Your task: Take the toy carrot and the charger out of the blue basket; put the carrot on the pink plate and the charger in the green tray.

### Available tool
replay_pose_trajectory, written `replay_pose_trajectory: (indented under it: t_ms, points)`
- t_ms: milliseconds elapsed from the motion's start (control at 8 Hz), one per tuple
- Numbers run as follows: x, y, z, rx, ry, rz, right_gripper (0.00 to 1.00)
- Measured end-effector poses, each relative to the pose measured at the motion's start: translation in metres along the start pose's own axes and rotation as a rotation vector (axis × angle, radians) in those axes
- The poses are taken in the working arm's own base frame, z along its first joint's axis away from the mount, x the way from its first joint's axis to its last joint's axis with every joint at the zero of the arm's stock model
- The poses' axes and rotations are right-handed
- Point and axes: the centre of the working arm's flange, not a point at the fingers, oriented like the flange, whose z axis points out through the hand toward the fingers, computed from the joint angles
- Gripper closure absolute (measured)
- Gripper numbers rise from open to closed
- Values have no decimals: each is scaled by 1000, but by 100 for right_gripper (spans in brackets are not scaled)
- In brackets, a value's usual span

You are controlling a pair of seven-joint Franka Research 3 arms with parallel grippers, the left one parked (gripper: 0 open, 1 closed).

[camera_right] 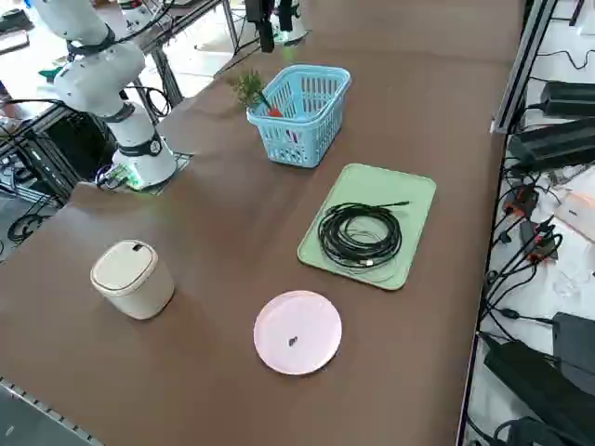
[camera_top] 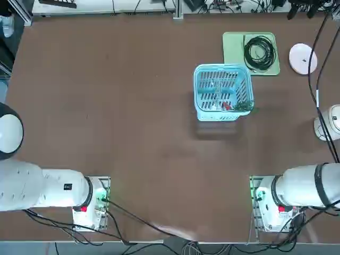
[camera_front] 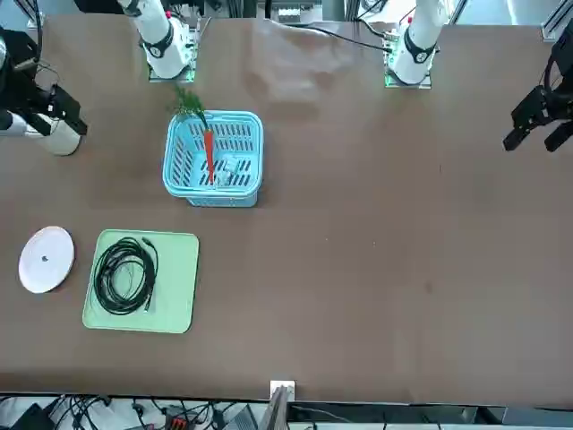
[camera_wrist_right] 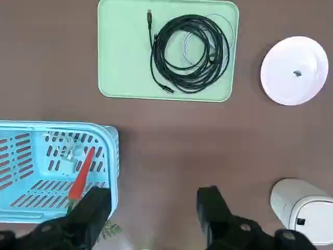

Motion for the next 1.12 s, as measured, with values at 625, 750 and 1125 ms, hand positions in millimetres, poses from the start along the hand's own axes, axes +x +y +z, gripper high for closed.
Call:
replay_pose_trajectory:
  t_ms: [625, 750, 1125]
  points:
    - [2, 0, 3, 0, -6, -1, 0]
    - [5, 0, 8, 1, -14, -2, 0]
    - [17, -11, 41, 3, -95, -21, 0]
